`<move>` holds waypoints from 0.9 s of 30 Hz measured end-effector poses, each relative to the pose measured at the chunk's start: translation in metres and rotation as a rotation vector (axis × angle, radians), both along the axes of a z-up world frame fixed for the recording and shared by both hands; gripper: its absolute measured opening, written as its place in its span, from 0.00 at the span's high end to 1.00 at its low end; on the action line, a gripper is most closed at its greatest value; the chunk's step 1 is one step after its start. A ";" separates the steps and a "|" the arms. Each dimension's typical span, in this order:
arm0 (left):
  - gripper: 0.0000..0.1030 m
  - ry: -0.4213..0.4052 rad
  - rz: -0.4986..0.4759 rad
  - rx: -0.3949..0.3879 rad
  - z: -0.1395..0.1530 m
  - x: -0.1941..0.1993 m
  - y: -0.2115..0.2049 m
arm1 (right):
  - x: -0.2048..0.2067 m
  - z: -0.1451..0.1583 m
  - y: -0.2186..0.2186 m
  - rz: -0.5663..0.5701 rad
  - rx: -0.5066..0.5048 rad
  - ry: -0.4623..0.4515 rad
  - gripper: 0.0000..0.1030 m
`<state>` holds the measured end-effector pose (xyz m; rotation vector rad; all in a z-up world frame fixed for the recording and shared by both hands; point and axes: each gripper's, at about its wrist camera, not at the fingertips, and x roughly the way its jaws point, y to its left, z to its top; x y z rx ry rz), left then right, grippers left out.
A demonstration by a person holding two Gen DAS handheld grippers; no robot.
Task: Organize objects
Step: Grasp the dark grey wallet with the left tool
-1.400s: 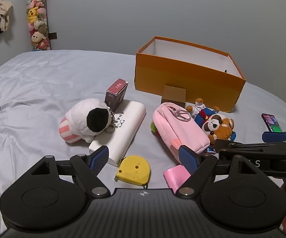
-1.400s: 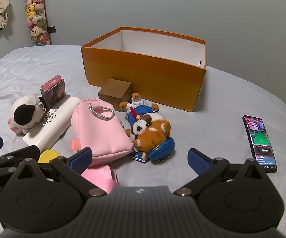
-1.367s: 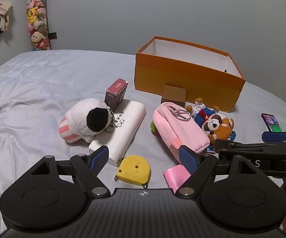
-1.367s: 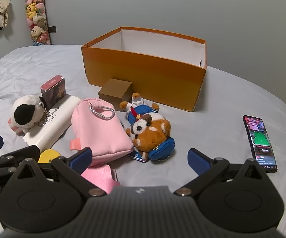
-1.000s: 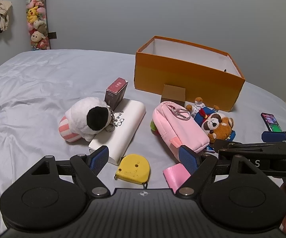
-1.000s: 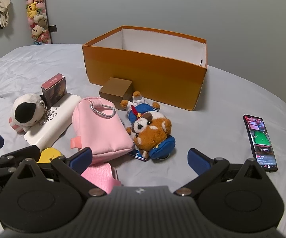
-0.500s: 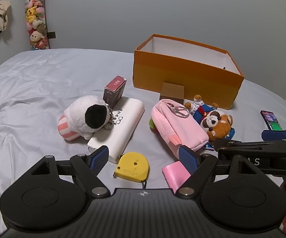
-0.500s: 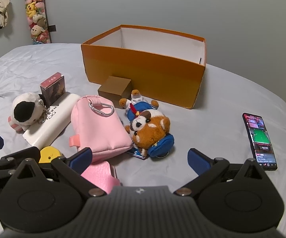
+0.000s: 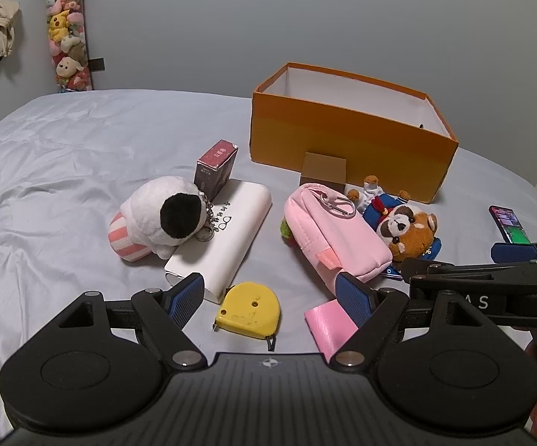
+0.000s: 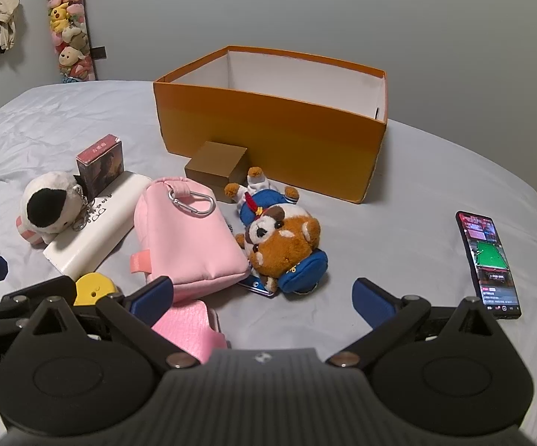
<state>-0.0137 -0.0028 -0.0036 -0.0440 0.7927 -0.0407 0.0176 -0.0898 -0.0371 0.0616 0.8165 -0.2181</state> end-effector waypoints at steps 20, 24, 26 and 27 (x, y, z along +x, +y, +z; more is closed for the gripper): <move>0.09 0.145 0.029 0.030 -0.046 -0.041 0.028 | 0.005 -0.009 -0.008 0.068 -0.025 -0.024 0.01; 0.09 0.156 0.016 0.072 -0.054 -0.052 0.022 | 0.007 -0.011 -0.013 0.058 -0.041 -0.019 0.01; 0.09 0.148 -0.004 0.139 -0.056 -0.056 0.016 | 0.007 -0.011 -0.015 0.054 -0.044 -0.019 0.01; 0.09 0.153 -0.018 0.160 -0.057 -0.057 0.013 | 0.007 -0.010 -0.016 0.053 -0.046 -0.019 0.01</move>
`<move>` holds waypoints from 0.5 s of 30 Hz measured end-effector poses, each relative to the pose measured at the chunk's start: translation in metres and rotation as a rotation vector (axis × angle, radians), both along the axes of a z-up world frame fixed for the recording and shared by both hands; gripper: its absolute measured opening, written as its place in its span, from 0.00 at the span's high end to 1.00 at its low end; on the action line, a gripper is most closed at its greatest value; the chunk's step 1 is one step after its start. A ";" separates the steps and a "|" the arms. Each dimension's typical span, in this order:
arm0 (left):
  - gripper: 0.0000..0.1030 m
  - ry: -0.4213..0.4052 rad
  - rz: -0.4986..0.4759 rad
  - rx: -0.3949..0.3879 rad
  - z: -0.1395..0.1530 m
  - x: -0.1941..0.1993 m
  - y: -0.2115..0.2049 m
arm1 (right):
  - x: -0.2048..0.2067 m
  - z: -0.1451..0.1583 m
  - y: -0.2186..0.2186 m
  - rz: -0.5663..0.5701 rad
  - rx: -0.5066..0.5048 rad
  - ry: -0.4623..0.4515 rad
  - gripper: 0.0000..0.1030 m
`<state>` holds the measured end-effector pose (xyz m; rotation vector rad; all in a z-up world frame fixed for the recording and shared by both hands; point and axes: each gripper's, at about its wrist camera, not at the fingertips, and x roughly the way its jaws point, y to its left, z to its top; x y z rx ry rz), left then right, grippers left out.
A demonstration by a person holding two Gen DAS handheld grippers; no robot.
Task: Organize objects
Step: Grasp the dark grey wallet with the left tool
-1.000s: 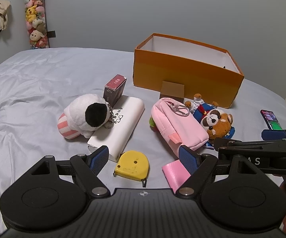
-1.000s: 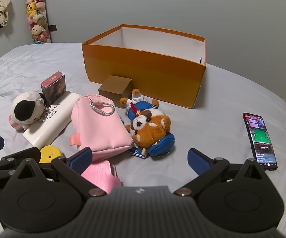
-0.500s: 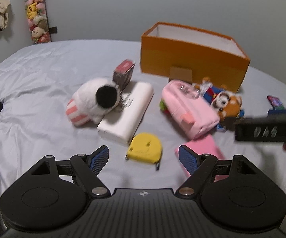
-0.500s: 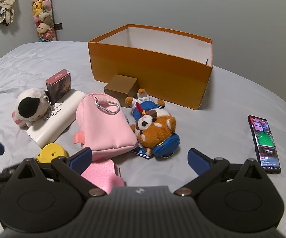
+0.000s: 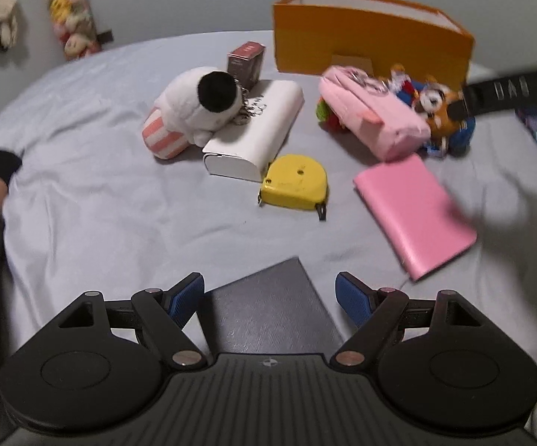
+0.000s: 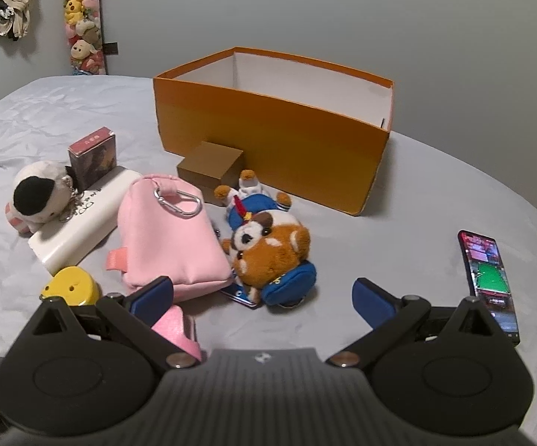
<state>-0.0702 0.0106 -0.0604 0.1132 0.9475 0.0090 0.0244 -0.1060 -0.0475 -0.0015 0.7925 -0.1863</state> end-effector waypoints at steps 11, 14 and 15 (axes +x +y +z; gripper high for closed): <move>0.06 0.121 -0.249 0.109 -0.003 0.003 -0.010 | -0.003 -0.002 -0.004 -0.004 0.029 -0.004 0.01; 0.06 0.127 -0.154 0.089 0.000 0.008 -0.008 | -0.003 -0.002 -0.002 0.004 0.027 -0.009 0.01; 0.06 0.117 -0.118 0.078 0.002 0.007 -0.005 | -0.003 -0.001 -0.002 0.006 0.027 -0.012 0.01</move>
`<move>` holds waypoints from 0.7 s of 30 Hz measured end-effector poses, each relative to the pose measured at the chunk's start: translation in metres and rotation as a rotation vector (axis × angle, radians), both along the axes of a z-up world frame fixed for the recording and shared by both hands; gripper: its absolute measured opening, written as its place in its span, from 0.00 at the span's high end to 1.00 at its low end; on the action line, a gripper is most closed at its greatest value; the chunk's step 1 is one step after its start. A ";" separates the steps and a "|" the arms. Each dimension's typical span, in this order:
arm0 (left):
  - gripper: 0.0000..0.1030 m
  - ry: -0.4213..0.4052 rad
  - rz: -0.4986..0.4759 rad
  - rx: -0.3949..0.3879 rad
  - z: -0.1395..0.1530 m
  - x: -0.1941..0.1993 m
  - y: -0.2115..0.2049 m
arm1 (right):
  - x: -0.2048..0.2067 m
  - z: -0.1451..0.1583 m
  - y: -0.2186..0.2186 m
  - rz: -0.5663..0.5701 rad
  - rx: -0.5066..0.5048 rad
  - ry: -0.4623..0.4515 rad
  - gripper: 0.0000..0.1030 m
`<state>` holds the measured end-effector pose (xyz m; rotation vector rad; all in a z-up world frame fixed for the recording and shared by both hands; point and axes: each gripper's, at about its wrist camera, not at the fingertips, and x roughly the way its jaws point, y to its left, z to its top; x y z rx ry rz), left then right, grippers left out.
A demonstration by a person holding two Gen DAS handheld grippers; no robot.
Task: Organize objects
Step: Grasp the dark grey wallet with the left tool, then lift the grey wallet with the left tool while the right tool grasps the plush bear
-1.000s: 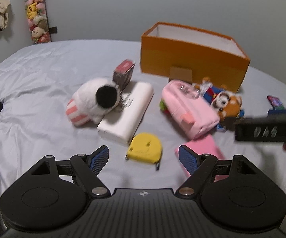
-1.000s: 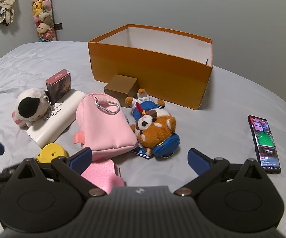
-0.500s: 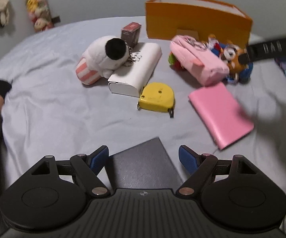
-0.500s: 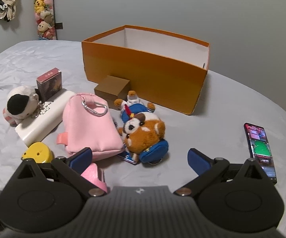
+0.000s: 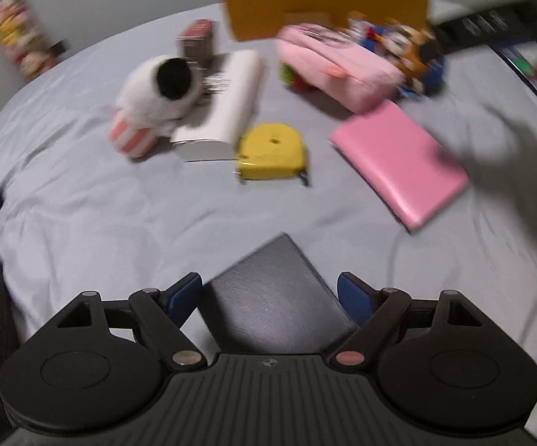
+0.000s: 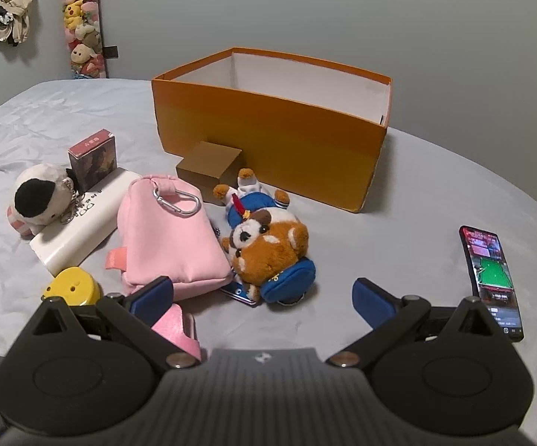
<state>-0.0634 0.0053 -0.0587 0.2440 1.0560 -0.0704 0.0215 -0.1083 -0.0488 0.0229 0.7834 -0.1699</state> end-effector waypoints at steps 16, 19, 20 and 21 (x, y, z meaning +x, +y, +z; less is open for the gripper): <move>0.06 0.036 0.233 -0.131 -0.018 -0.010 0.019 | 0.000 -0.021 0.008 0.097 -0.005 0.038 0.03; 0.07 0.035 0.262 -0.185 -0.027 -0.011 0.026 | 0.005 -0.019 0.000 0.106 0.042 0.021 0.22; 0.07 0.026 0.266 -0.190 -0.027 -0.010 0.027 | 0.008 -0.019 -0.003 0.106 0.058 0.033 0.30; 0.07 0.022 0.266 -0.191 -0.026 -0.009 0.027 | 0.012 -0.020 -0.006 0.101 0.068 0.046 0.32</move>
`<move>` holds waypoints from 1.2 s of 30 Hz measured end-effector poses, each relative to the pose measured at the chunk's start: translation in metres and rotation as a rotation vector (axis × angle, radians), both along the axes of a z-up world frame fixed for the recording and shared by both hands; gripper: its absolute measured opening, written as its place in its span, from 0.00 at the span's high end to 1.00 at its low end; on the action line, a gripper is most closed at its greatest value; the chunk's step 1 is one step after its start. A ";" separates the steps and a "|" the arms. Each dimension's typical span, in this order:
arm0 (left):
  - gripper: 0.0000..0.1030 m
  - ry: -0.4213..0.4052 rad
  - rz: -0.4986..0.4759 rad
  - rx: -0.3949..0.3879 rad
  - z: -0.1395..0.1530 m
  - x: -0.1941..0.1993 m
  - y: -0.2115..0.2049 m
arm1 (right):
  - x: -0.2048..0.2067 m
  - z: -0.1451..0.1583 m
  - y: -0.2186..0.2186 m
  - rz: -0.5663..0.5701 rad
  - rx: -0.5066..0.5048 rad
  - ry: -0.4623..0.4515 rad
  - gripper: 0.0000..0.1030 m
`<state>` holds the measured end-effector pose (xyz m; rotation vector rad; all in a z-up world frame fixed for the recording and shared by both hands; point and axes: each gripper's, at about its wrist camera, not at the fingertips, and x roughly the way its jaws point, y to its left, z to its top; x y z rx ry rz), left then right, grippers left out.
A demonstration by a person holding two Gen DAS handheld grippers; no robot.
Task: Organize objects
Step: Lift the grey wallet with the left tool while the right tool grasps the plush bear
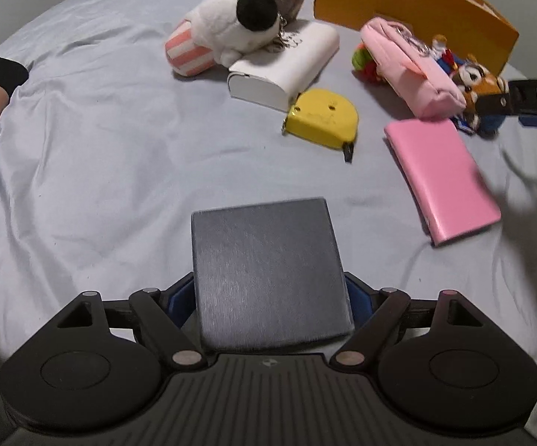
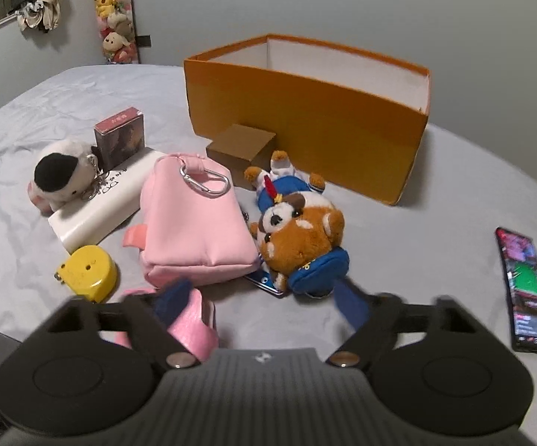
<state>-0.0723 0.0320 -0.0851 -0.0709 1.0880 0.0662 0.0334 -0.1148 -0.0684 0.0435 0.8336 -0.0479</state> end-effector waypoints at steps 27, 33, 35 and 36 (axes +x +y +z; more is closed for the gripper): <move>0.12 -0.017 -0.110 -0.017 0.000 -0.002 0.003 | 0.085 -0.030 -0.035 0.041 0.049 0.087 0.35; 0.13 0.006 -0.161 -0.079 0.004 0.010 0.015 | 0.106 -0.037 -0.033 0.167 0.009 0.218 0.40; 0.13 0.023 -0.164 -0.105 0.010 0.012 0.019 | 0.103 -0.038 -0.036 0.164 0.021 0.233 0.41; 0.13 0.034 -0.191 -0.088 0.013 0.014 0.015 | 0.099 -0.036 -0.037 0.149 0.036 0.243 0.41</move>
